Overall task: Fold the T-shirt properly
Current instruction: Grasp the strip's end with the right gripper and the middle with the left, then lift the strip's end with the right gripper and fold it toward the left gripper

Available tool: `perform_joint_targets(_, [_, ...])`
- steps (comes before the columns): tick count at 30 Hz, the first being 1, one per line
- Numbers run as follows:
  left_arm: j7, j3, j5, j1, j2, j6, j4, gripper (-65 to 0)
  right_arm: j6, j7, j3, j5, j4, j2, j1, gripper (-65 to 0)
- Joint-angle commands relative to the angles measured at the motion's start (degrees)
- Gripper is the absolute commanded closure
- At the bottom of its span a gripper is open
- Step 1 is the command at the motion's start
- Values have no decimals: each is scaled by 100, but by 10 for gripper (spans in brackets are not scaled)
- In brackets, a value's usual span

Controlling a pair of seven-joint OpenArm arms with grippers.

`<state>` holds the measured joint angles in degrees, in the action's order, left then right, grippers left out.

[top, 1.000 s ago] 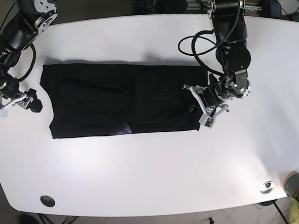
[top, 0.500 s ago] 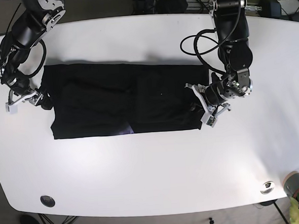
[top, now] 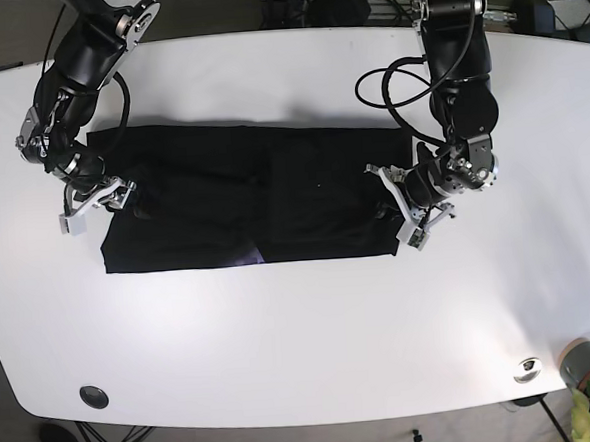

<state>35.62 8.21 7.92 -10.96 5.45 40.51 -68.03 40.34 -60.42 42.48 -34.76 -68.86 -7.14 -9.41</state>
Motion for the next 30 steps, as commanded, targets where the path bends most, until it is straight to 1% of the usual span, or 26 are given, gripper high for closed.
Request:
perform_joint_targets(1, [285, 10, -216, -7, 57, -51, -15, -85, -34, -107, 3, 131, -55, -38, -57, -501])
perform_joint_targets(4, [285, 10, -216, -7, 57, -51, -23, -85, -34, -98, 11, 131, -55, -56, -83, -496])
perform_joint_targets(5, [285, 10, -216, -7, 57, -51, -15, -85, -34, -98, 11, 131, -55, -56, -83, -487])
perform_joint_targets(6, [285, 10, -216, -7, 57, -51, -15, -85, -34, -90, 11, 131, -55, -64, -83, -460])
perform_joint_targets(9, [285, 10, -216, -7, 57, -51, -15, -85, -34, -81, 3, 140, -63, -108, -92, -320])
perform_joint_targets(10, [285, 10, -225, -7, 57, -51, -15, -85, -34, -81, -15, 140, -63, -152, -92, -241])
perform_joint_targets(12, [285, 10, -225, -7, 57, -51, -15, -85, -34, -81, -24, 140, -63, -170, -145, -132])
perform_joint_targets(13, [285, 10, -225, -7, 57, -51, -15, -85, -34, -81, -24, 149, -63, -179, -171, -62])
perform_joint_targets(14, [285, 10, -234, -7, 57, -51, -15, -85, -34, -81, -24, 149, -63, -179, -180, -25])
perform_joint_targets(15, [285, 10, -234, -7, 57, -51, -15, -85, -34, -81, -24, 158, -72, -179, -189, -17])
perform_joint_targets(16, [293, 10, -234, -7, 57, -51, -15, -85, -34, -81, -24, 158, -72, -179, -198, -32])
perform_joint_targets(18, [293, 10, -234, -7, 57, -51, -15, -85, -34, -81, -24, 158, -90, -179, -206, -33])
perform_joint_targets(20, [293, 10, -243, -7, 57, -51, -15, -85, -34, -90, -24, 158, -310, -179, -180, -24])
perform_joint_targets(25, [293, -8, -260, -7, 39, -56, -15, -85, -34, -133, -24, 140, -969, -152, -66, -24])
perform_joint_targets(26, [293, -16, -260, -7, 30, -56, -15, -85, -117, -177, -24, 131, -1145, -144, -22, -24])
perform_joint_targets(28, [293, -16, -260, -7, 30, -64, -6, -86, -214, -283, -24, 123, -1452, -135, 22, -24])
perform_joint_targets(30, [293, -16, -260, -7, -13, -64, -6, -86, -249, -388, -24, 123, -1725, -135, 40, -24])
